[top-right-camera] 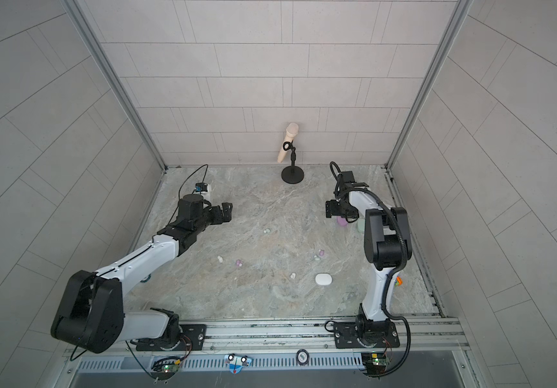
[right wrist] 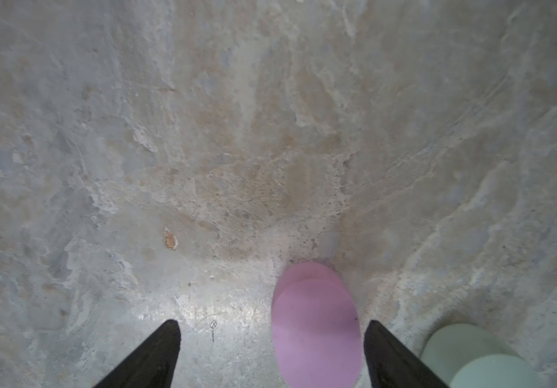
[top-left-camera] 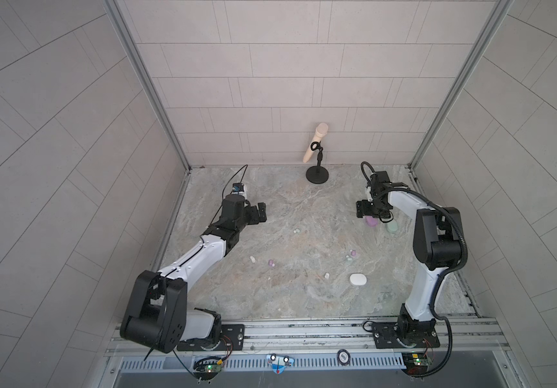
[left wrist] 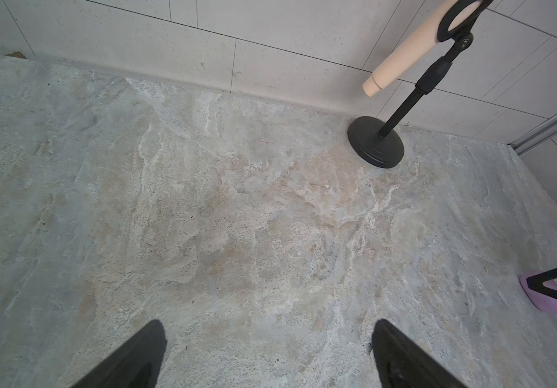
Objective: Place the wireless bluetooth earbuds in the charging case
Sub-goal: 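Lower the open right gripper down around the pink charging case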
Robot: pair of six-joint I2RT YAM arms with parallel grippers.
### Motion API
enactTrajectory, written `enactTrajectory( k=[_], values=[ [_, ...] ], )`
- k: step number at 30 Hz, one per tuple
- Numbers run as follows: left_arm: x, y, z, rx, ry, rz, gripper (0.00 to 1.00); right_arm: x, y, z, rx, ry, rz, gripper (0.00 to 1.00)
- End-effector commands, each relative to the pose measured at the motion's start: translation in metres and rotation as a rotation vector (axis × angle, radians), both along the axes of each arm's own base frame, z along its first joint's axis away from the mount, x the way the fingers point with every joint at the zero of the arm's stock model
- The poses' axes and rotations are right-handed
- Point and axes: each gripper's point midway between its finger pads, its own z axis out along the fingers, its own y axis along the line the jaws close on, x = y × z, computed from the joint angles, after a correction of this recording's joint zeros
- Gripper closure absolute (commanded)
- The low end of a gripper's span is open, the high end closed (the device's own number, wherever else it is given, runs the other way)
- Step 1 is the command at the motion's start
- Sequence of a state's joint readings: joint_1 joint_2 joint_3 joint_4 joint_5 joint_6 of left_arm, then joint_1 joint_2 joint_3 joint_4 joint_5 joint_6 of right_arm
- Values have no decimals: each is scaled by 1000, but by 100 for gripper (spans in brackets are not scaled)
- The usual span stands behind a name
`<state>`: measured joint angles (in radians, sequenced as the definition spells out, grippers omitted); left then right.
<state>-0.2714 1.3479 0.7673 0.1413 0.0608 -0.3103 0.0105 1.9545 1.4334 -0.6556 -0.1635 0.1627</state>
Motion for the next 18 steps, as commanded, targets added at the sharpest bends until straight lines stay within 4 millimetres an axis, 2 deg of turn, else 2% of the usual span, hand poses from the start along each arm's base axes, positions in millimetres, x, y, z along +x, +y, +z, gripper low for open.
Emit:
enactTrajectory(
  k=[1,6,9,15,18],
  values=[
    [0,-2,-3,-11,5,-4,0,-4,17,-1,40,30,80,12],
    [0,-2,-5,-11,12,1,0,-11,43,-2,74,53,178,14],
    [0,-2,-6,-15,15,-2,0,-12,50,0,55,52,211,14],
    [-1,-2,-4,-18,11,-5,0,-5,17,18,-52,-30,113,12],
    [0,-4,-5,-21,13,-9,0,-1,3,19,-62,-33,76,12]
  ],
)
